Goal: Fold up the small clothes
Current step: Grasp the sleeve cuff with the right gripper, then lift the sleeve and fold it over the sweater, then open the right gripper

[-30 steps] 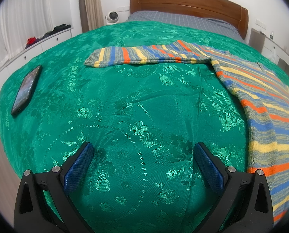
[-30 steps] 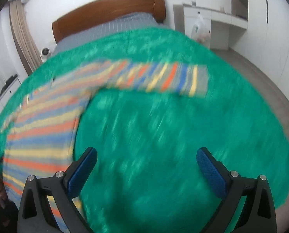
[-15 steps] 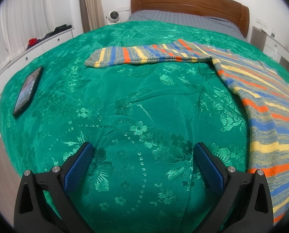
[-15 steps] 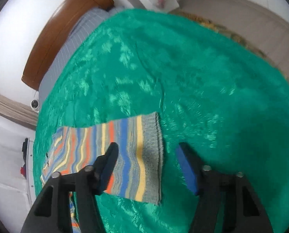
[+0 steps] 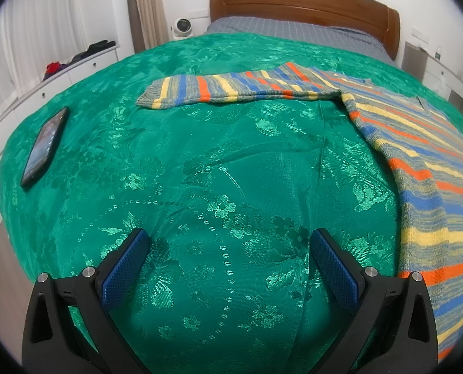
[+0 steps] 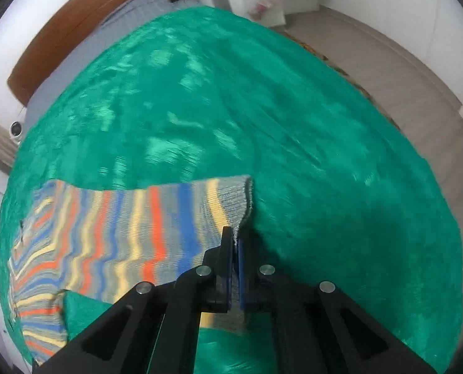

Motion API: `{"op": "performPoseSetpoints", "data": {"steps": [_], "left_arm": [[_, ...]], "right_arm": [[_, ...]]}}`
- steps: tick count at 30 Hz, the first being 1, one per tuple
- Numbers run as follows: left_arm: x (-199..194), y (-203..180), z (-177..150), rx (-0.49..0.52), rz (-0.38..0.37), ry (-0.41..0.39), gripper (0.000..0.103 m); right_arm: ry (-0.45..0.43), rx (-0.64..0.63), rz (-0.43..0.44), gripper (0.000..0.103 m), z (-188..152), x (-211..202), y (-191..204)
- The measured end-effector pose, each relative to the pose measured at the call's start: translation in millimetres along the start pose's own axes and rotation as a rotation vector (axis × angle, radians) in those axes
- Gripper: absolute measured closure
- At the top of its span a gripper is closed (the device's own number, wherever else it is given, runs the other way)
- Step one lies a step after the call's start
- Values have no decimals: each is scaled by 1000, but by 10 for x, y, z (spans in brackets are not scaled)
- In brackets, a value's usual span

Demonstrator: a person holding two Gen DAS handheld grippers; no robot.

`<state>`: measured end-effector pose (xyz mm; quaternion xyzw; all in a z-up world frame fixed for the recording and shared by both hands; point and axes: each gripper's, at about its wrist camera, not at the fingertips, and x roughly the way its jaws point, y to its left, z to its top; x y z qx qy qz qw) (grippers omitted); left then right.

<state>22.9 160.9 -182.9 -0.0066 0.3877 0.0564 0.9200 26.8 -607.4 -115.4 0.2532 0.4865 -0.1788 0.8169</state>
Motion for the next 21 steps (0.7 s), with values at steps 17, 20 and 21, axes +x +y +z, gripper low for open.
{"op": "performPoseSetpoints", "data": {"steps": [17, 20, 21], "left_arm": [[-19, 11, -15, -4, -17, -10, 0], [-18, 19, -16, -3, -22, -11, 0], [-17, 19, -17, -3, -23, -11, 0]], "right_arm": [[-9, -376, 467, 101, 78, -964, 3128], [37, -416, 466, 101, -122, -686, 3551], [50, -428, 464, 101, -182, -594, 3673]]}}
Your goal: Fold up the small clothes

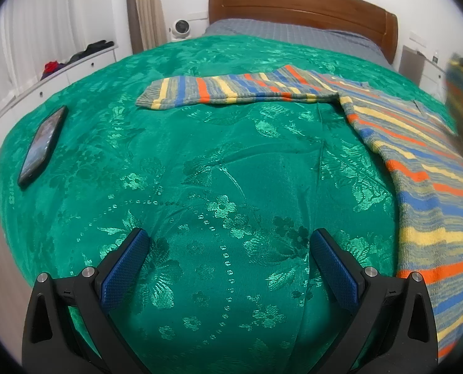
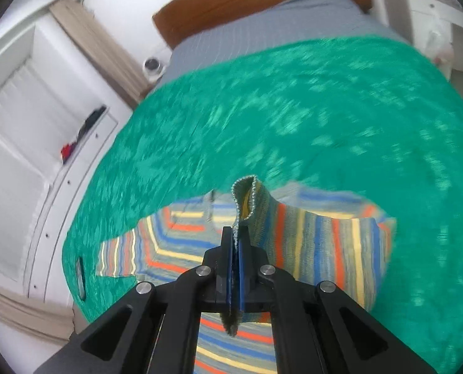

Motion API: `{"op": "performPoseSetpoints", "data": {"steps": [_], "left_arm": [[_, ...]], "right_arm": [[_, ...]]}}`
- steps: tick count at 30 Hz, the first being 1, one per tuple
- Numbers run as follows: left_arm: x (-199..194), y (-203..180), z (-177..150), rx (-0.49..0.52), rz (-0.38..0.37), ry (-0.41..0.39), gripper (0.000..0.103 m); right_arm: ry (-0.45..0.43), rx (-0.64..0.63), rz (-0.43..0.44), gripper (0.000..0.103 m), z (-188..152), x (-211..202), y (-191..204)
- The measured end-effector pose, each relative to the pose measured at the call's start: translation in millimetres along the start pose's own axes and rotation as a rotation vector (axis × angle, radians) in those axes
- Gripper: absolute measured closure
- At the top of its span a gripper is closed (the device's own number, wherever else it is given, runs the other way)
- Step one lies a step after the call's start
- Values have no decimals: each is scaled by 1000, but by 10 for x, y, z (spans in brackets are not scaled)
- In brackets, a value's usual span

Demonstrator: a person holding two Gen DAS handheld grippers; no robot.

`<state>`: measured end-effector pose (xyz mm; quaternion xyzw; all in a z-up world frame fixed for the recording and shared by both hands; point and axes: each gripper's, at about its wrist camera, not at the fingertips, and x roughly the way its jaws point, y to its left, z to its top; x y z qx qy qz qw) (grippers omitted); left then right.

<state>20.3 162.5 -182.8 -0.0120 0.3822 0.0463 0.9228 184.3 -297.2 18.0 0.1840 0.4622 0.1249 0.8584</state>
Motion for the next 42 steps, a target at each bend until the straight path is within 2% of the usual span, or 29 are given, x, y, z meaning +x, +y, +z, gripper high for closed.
{"op": "performPoseSetpoints", "data": {"steps": [3, 4, 6, 7, 8, 10, 13, 15, 19, 21, 27, 29, 31, 36, 42], "left_arm": [[-1, 0, -1, 0, 0, 0, 0], [0, 0, 0, 1, -1, 0, 0], [0, -1, -1, 0, 0, 0, 0], [-1, -1, -2, 0, 1, 0, 0], [-1, 0, -2, 0, 1, 0, 0], [-1, -1, -2, -1, 1, 0, 0], [0, 0, -1, 0, 2, -1, 0], [0, -2, 1, 0, 3, -2, 0], [-1, -2, -3, 0, 2, -2, 0], [0, -2, -1, 0, 3, -2, 0], [-6, -1, -6, 0, 4, -2, 0], [-6, 0, -4, 0, 5, -2, 0], [-6, -1, -5, 0, 6, -3, 0], [-6, 6, -5, 0, 6, -3, 0], [-7, 1, -7, 0, 6, -4, 0]], "right_arm": [[44, -22, -2, 101, -112, 425, 141], [65, -12, 30, 99, -181, 598, 179], [119, 25, 128, 88, -222, 862, 182], [182, 92, 220, 64, -308, 1041, 141], [217, 141, 271, 36, -375, 1127, 100], [220, 192, 340, 33, -503, 1175, 42], [177, 175, 340, 33, -600, 1002, -72], [141, 157, 307, 33, -662, 819, -200], [57, 18, 80, 33, -909, 364, -489], [23, -7, -21, 33, -1060, 154, -657], [-61, -35, -260, 28, -1719, -451, -1282], [-103, -16, -340, 21, -1925, -610, -1483], [-146, 12, -405, 18, -2092, -739, -1658], [-199, 48, -487, 18, -2332, -799, -1822], [-210, 87, -528, 15, -2510, -636, -1946]]}}
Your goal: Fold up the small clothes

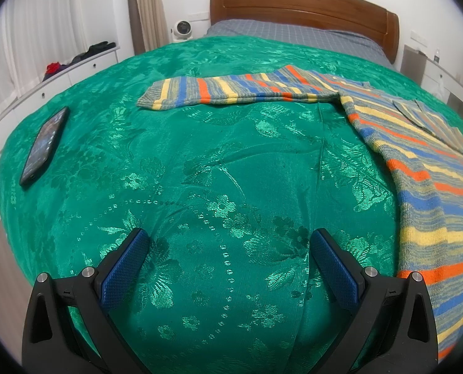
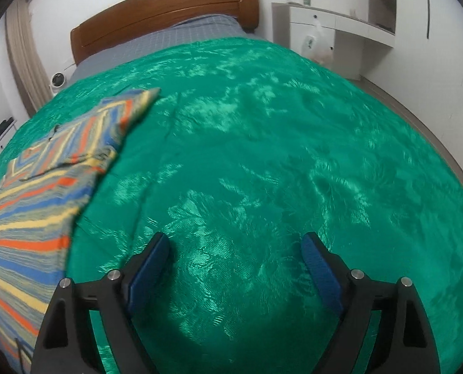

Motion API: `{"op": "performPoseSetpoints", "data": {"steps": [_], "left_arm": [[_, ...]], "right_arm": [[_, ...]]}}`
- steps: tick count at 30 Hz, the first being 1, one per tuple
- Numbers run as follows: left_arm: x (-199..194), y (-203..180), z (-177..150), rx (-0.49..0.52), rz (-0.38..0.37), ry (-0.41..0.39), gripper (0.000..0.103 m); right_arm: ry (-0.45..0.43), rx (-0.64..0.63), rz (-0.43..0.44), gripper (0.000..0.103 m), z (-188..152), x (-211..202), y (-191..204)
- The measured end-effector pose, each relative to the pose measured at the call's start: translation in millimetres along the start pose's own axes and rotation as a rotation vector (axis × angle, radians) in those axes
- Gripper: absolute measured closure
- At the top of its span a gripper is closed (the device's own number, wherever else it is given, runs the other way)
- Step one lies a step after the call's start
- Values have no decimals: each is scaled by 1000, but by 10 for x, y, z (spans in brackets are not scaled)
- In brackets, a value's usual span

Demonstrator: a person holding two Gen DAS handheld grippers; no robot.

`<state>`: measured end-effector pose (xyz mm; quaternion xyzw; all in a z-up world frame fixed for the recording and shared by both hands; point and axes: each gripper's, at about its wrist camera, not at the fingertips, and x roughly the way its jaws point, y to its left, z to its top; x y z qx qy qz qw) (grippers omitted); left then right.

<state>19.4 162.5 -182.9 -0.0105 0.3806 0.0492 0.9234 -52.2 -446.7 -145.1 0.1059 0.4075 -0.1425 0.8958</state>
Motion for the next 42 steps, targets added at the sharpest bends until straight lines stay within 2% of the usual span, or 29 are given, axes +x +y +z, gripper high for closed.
{"op": "performPoseSetpoints", "data": {"steps": [10, 36, 40, 42], "left_arm": [[1, -1, -1, 0, 0, 0, 0], [8, -15, 6, 2, 6, 4, 0], [15, -6, 101, 29, -18, 78, 0], [51, 10, 246, 69, -71, 153, 0]], "right_arm": [[-16, -28, -7, 2, -72, 139, 16], [-36, -43, -16, 1, -110, 133, 31], [-35, -44, -16, 1, -106, 139, 25], [-35, -45, -18, 1, -105, 141, 28]]}}
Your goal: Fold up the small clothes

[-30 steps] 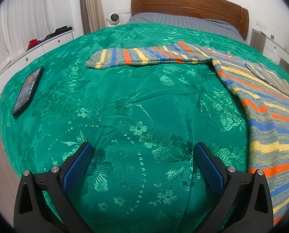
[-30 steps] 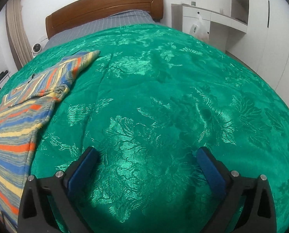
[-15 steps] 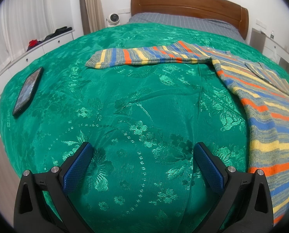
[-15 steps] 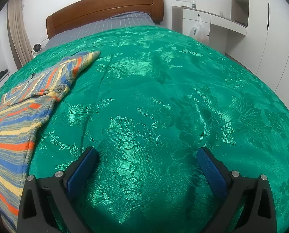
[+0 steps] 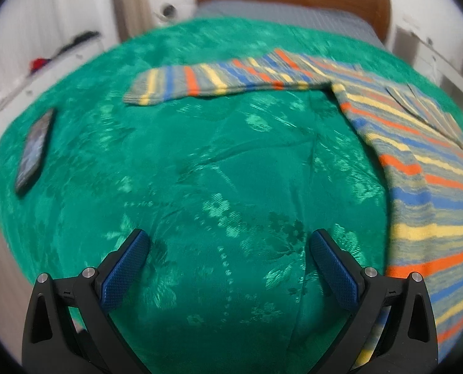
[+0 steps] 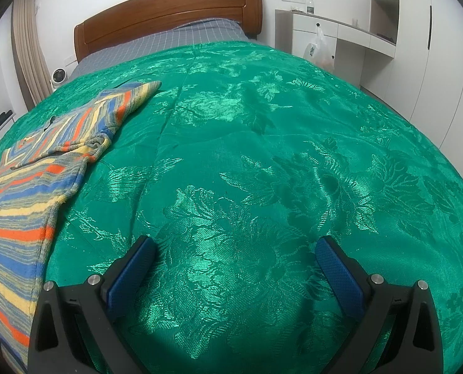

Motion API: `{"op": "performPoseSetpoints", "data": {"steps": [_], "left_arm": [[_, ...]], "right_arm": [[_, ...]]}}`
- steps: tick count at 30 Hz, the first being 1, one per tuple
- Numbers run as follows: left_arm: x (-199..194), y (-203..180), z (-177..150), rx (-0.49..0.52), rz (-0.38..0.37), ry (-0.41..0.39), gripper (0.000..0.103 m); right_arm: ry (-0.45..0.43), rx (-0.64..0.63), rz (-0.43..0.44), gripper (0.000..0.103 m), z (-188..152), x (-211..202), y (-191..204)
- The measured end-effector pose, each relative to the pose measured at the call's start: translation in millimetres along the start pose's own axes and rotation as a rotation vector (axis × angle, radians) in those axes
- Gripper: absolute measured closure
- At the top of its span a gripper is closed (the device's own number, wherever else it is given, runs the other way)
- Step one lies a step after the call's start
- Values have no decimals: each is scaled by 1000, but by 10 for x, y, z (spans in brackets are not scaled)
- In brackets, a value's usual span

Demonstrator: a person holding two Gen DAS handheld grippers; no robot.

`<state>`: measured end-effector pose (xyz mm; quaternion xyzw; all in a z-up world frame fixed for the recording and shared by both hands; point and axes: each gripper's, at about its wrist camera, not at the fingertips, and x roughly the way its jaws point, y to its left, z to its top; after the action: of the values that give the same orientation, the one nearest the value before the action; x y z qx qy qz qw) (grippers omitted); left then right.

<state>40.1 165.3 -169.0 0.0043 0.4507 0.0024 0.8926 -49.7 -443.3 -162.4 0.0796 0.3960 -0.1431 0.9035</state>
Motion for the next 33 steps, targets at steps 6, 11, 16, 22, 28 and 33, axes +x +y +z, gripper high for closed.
{"op": "performPoseSetpoints", "data": {"steps": [6, 11, 16, 22, 28, 33], "left_arm": [[-16, 560, 912, -83, -147, 22, 1], [564, 1350, 1679, -314, -168, 140, 2], [1094, 1685, 1836, -474, -179, 249, 23], [1261, 1636, 1827, -445, -154, 271, 93], [981, 1406, 2199, -293, -48, 227, 103], [373, 585, 2771, -91, -85, 92, 103]], "right_arm": [[0, -1, 0, 1, -1, 3, -5], [0, -3, -4, 1, 0, 5, 1], [3, -11, -17, 1, 4, 17, 13], [-1, -16, -25, 1, 1, 22, 32], [-9, -18, -29, 1, -3, 20, 37], [-17, -16, -27, 1, -18, 11, 25]]}}
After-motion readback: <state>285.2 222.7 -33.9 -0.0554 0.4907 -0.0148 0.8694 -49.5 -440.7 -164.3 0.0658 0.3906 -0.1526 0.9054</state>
